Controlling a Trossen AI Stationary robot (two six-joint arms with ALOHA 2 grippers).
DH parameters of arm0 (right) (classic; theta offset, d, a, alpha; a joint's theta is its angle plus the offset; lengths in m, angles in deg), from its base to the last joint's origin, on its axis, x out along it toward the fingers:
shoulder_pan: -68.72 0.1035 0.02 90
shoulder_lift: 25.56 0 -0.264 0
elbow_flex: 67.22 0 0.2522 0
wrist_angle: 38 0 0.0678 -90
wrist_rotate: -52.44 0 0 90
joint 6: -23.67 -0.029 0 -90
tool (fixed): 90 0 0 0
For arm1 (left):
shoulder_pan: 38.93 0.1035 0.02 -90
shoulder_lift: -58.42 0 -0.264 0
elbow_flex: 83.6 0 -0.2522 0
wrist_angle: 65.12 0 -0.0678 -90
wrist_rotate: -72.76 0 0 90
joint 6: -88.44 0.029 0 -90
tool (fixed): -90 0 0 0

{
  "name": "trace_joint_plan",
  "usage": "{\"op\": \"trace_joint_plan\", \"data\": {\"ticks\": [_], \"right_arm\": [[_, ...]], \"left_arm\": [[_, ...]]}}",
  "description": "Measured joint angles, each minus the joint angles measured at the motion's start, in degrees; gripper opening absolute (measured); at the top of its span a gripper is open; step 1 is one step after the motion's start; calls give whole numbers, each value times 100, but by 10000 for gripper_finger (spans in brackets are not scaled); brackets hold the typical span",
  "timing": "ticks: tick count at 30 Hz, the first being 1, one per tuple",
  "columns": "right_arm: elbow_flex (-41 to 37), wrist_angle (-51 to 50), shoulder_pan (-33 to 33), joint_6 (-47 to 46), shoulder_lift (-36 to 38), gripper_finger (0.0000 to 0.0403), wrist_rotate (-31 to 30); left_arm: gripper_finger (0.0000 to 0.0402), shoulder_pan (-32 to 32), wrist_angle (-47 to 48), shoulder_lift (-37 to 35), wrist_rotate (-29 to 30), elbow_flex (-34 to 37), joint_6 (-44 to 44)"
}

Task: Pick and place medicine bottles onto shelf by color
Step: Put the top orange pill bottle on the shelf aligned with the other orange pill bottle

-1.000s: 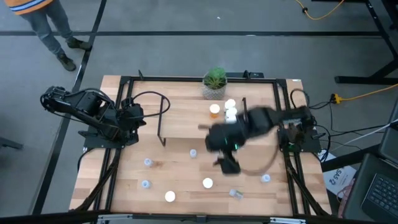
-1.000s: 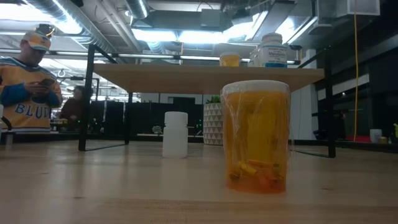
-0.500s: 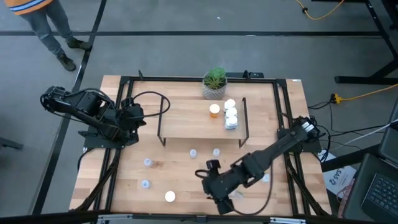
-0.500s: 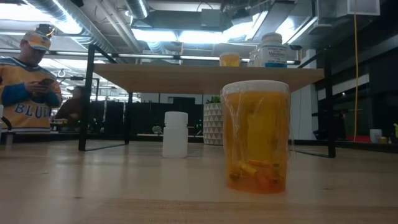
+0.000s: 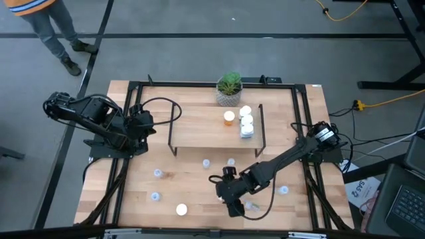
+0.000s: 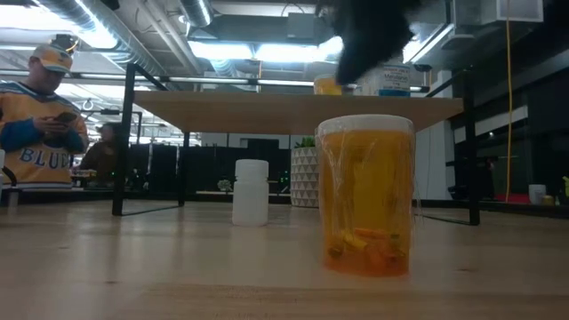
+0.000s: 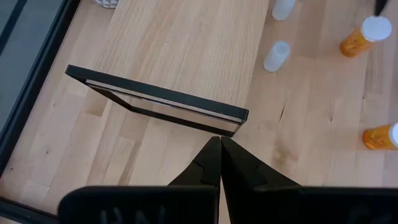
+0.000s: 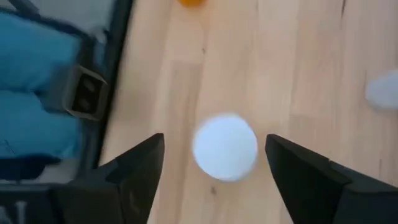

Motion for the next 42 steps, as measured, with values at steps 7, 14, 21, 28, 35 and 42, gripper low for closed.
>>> {"op": "trace_joint_plan", "data": {"ticks": [7, 14, 21, 28, 35, 42], "right_arm": [[-262, 644, -109, 210, -2, 296, 55], [-295, 882, -108, 646, -173, 296, 54], [-295, 845, -109, 802, -449, 296, -33], [-295, 770, -109, 778, -468, 296, -102], [-290, 821, -95, 762, -628, 296, -101], [-292, 813, -94, 758, -767, 296, -169]], "left_arm": [[0, 0, -1, 0, 1, 0, -2], [0, 0, -1, 0, 1, 0, -2], [0, 0, -1, 0, 2, 2, -2], [0, 1, -1, 0, 2, 2, -2], [0, 0, -3, 0, 2, 2, -2], [0, 2, -4, 0, 4, 2, 0]]}}
